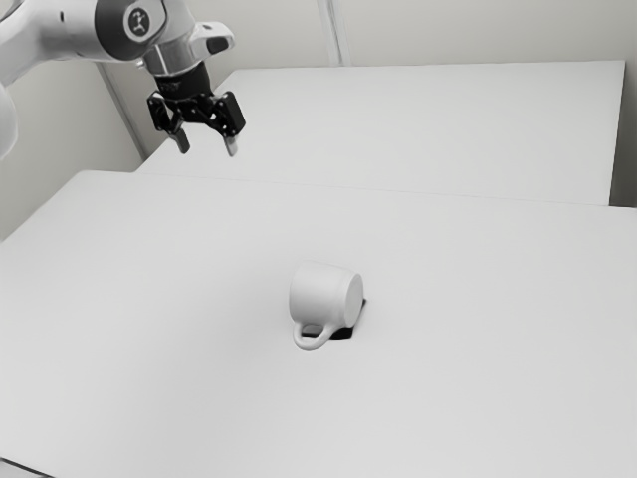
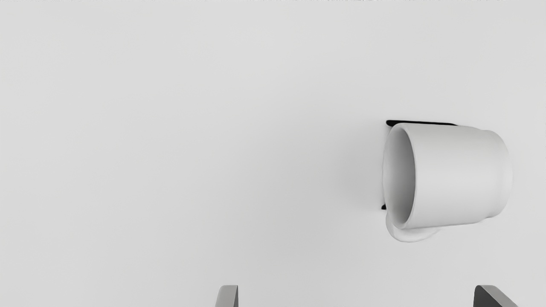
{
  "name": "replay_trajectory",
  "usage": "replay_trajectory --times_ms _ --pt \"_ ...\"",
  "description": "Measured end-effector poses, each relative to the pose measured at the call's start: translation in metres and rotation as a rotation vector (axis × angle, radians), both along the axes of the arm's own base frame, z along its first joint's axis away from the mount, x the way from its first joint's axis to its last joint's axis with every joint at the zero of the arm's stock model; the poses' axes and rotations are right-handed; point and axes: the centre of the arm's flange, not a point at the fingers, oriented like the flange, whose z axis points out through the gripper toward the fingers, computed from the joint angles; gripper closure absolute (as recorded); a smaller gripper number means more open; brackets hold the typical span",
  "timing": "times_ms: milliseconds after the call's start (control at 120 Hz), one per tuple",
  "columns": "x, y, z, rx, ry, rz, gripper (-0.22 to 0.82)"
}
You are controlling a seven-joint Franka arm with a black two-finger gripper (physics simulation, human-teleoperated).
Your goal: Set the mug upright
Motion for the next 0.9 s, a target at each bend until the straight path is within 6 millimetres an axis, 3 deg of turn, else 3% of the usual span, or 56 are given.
replay_trajectory --times_ms 267,450,567,692,900 --pt "-0.006 -0.001 0.011 -0.007 -0.043 0.002 0.0" --pt "-0.023 -0.003 -0.014 -0.076 0.034 0.021 0.0" --pt "-0.036 -0.008 -0.041 -0.186 0.099 0.038 0.0" --pt "-0.045 -0.008 -0.082 -0.318 0.159 0.055 0.0" --pt "-0.058 0.032 -0.152 -0.507 0.16 0.142 0.0"
